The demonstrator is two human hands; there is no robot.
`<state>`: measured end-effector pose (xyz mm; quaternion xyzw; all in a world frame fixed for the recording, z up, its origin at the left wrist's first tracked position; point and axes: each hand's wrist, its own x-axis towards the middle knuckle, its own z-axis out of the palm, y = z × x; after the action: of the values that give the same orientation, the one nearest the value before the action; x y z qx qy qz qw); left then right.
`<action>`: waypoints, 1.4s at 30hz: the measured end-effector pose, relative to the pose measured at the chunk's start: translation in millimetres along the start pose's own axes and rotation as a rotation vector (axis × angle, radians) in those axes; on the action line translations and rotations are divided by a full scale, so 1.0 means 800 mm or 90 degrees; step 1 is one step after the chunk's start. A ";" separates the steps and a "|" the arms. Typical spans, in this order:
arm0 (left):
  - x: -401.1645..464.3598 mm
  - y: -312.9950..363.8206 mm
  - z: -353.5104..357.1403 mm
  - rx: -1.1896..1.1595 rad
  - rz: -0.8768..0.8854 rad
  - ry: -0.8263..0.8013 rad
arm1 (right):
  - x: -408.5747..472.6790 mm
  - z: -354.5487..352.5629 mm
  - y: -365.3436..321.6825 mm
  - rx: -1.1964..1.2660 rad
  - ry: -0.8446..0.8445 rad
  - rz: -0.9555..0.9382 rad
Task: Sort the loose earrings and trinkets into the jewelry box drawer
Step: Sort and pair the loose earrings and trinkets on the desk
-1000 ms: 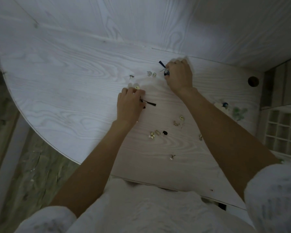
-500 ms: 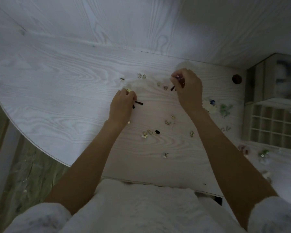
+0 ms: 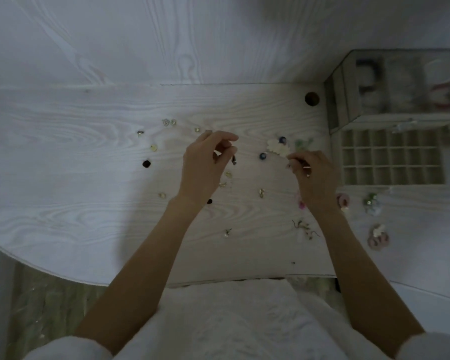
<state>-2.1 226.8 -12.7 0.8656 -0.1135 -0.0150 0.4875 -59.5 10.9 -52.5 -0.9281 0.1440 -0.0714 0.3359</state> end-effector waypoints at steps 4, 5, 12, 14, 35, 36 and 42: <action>0.008 0.023 0.033 -0.041 0.011 -0.050 | -0.002 0.001 0.011 0.000 0.000 0.023; 0.008 0.025 0.044 -0.036 0.013 -0.065 | -0.002 0.000 0.014 -0.004 -0.002 0.029; 0.000 0.002 0.100 0.060 -0.018 -0.145 | -0.007 0.007 0.017 -0.046 -0.076 0.037; -0.001 -0.004 0.107 0.085 -0.038 -0.162 | -0.007 0.009 0.017 -0.053 -0.096 0.049; 0.000 -0.012 0.133 0.198 -0.087 -0.220 | -0.007 0.024 0.003 -0.150 -0.182 0.070; 0.000 -0.011 0.136 0.194 -0.084 -0.216 | -0.007 0.025 0.003 -0.147 -0.181 0.067; -0.003 -0.007 0.141 0.176 -0.087 -0.201 | -0.008 0.026 0.001 -0.103 -0.188 0.072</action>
<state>-18.6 134.9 -76.9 0.9168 -0.1305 -0.1680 0.3379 -61.1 24.8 -68.8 -0.9428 0.1506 0.0967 0.2812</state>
